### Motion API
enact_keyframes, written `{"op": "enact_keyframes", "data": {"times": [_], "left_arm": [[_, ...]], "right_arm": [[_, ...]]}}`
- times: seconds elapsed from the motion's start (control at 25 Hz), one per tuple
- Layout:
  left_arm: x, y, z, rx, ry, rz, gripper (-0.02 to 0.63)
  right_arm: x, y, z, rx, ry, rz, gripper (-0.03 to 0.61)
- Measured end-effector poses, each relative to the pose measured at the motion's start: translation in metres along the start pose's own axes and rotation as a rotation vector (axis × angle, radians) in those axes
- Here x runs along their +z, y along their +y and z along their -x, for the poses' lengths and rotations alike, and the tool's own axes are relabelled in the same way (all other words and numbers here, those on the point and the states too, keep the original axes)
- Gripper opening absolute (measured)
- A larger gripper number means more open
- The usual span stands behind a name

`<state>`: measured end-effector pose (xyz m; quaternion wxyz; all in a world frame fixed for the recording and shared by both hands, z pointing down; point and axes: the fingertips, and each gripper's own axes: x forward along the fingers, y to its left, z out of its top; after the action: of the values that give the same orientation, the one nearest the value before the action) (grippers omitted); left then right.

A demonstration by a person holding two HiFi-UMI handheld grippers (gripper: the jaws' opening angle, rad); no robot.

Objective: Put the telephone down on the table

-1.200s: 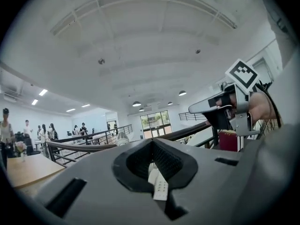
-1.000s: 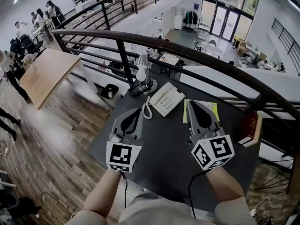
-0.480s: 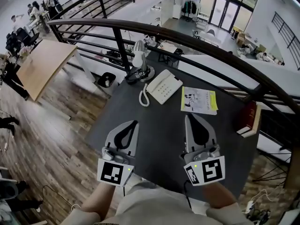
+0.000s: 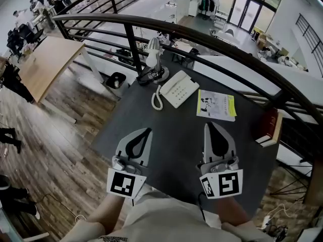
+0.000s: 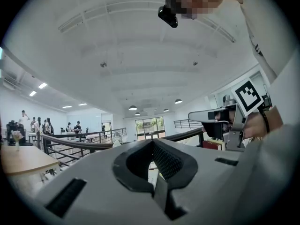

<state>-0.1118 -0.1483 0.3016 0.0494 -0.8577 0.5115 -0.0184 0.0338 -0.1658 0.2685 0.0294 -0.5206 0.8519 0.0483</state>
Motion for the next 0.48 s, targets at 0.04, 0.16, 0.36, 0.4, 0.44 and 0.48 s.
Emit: {"op": "enact_keyframes", "data": {"times": [0.04,0.16,0.36,0.4,0.44,0.48], "left_arm": [[0.0009,0.0,0.0,0.0,-0.002,0.0,0.003],[0.0043,0.0023,0.0007,0.016,-0.021,0.005,0.003],[0.0051,0.006,0.0033,0.031,-0.027,0.023,0.003],[0.0046,0.0061,0.0031,0.028,-0.028,0.027,0.003],[0.0045,0.0063,0.003,0.026,-0.029,0.03,0.003],[0.0047,0.0062,0.0029,0.024,-0.03,0.032,0.003]], "right_arm": [[-0.0001,0.0007,-0.0001,0.002,0.002,0.0,0.002],[-0.0018,0.0043,0.0,0.012,0.001,-0.003,0.002],[-0.0004,0.0088,0.0036,0.009,0.005,-0.012,0.002],[0.0001,0.0086,0.0043,0.005,0.005,-0.008,0.002],[0.001,0.0078,0.0046,0.002,0.005,-0.002,0.002],[0.0022,0.0066,0.0046,-0.001,0.004,0.004,0.002]]}}
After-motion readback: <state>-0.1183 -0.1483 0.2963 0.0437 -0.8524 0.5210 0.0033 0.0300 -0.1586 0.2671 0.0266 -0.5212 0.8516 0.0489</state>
